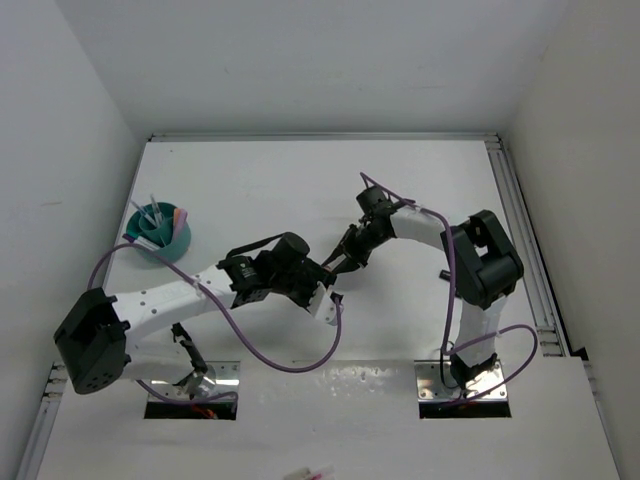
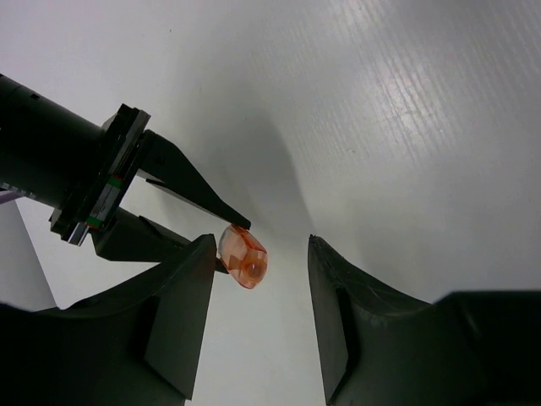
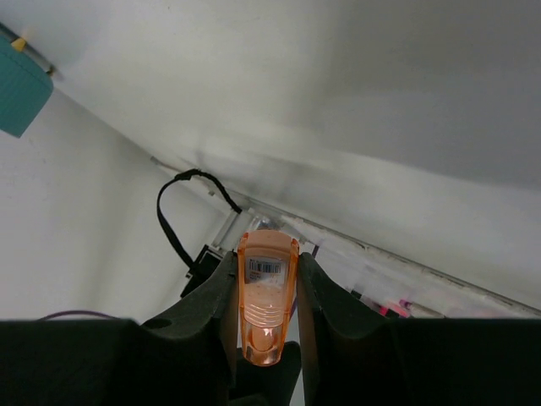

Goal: Sort the stationery into containers
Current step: Pick up the stationery from the center of the board.

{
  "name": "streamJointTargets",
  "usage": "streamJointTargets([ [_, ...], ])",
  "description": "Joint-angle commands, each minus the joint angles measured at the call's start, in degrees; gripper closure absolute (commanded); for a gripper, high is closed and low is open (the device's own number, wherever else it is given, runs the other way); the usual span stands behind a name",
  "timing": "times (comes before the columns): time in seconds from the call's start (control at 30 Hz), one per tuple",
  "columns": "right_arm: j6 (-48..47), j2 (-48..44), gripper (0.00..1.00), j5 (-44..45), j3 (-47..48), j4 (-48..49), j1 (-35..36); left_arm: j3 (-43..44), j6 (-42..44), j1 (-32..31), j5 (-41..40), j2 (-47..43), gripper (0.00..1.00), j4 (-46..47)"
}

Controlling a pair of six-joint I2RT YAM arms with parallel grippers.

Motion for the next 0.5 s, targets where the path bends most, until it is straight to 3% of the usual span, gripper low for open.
streamJointTargets([
  [0.0,3.54,-3.30,1.00,-4.31,-1.77,4.86,0.09,2.19,2.42,0.88,1.92,0.70,0.47,1.23],
  [0.47,4.68,-4.62,1.00,-6.95,-3.44,7.95,0.71,2.81,8.22,4.92,2.98,2.19,0.62,0.18],
])
